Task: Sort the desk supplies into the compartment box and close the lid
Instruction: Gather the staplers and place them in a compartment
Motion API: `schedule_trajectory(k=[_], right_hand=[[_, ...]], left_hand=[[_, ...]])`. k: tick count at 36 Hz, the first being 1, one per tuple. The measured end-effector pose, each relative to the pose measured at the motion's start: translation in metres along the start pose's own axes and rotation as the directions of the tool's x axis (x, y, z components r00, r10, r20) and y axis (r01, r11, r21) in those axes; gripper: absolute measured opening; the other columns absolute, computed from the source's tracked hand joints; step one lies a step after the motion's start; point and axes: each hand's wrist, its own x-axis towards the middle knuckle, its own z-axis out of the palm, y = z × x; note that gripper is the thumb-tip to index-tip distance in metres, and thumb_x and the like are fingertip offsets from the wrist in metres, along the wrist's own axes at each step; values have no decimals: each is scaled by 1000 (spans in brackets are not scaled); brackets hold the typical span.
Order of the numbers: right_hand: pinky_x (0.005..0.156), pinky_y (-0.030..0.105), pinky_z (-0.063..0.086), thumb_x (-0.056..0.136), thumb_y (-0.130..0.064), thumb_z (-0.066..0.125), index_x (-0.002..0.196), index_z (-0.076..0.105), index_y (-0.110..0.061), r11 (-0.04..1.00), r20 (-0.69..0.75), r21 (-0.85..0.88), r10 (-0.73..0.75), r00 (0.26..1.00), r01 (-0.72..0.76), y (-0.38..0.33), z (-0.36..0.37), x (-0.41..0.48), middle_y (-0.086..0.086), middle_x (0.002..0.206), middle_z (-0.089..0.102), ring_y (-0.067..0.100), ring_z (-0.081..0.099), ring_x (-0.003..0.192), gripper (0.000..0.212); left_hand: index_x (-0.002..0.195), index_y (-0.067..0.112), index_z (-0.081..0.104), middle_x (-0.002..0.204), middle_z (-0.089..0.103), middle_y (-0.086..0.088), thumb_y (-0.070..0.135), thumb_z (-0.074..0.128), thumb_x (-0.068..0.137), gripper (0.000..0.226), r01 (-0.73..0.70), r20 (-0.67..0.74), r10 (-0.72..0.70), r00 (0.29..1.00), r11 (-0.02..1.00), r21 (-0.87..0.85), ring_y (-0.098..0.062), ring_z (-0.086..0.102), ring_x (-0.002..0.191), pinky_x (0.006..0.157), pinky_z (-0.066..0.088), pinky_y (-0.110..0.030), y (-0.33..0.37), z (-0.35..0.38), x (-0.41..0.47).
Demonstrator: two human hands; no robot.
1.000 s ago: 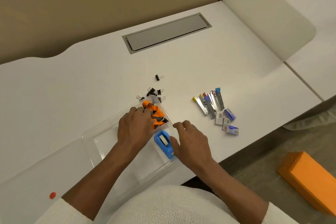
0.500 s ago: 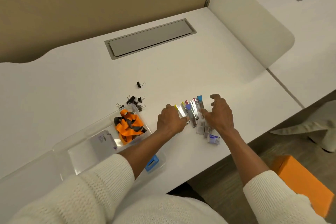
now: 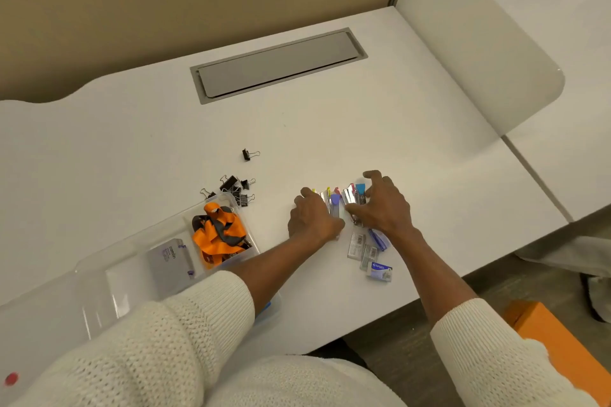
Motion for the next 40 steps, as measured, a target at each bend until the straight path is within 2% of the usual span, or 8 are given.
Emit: schedule_trajectory(k=[4,7,12,16,27,31,34,40], right_hand=[[83,41,51,72,-44,75,139,41,-26,999,-35,-39,-17,999,16,-3,0,3,7,125,57,29,63,106,78],[79,40,50,74,-45,73,139,42,-24,991,-46,-126,-49,998,43,-7,2,1,8,122,55,31,60,106,76],[72,39,49,81,-50,76,134,46,-27,972,-42,-219,-99,994,88,-13,8,-4,9,117,50,31,56,104,65],[74,40,52,86,-36,70,129,50,-28,974,-10,-206,-95,995,91,-14,8,-1,10,115,49,33,57,99,48],[71,33,46,75,-34,77,115,60,-33,983,-2,168,74,997,-73,-4,2,14,5,106,62,24,61,81,42],[63,32,53,73,-33,80,106,64,-34,936,0,332,124,992,-117,0,0,13,-11,80,69,5,64,63,37],[68,37,59,72,-35,82,102,65,-37,904,14,403,148,989,-141,1,1,13,-12,72,69,5,67,59,34],[70,41,60,74,-36,85,97,64,-41,867,22,482,137,990,-130,-3,-2,8,-7,79,71,15,69,71,32]], left_hand=[[128,5,46,127,53,-12,26,75,80,60,-25,-72,30,997,997,71,-36,64,113,74,44,-38,0,-4,2],[129,4,46,128,52,-12,27,74,81,60,-36,-100,47,994,993,110,-35,61,116,76,46,-40,-3,-5,5],[135,4,46,132,51,-12,49,80,84,76,-104,-150,136,979,974,202,-32,54,125,87,53,-42,-1,0,9],[135,5,48,133,51,-13,39,76,92,61,-151,-171,197,965,956,252,-31,54,123,87,53,-41,3,2,11],[136,1,42,134,51,-20,11,65,99,45,-176,-100,223,970,919,352,-34,52,123,91,53,-40,10,6,15],[133,1,42,129,54,-22,5,66,92,47,-196,-90,249,964,900,388,-34,54,118,86,50,-37,9,7,17],[133,1,41,130,54,-22,3,66,88,51,-213,-66,252,965,909,359,-34,52,118,86,47,-36,5,6,18],[138,-2,31,134,48,-22,16,70,96,59,-203,38,199,979,963,176,-37,58,114,77,43,-37,8,-6,17]])
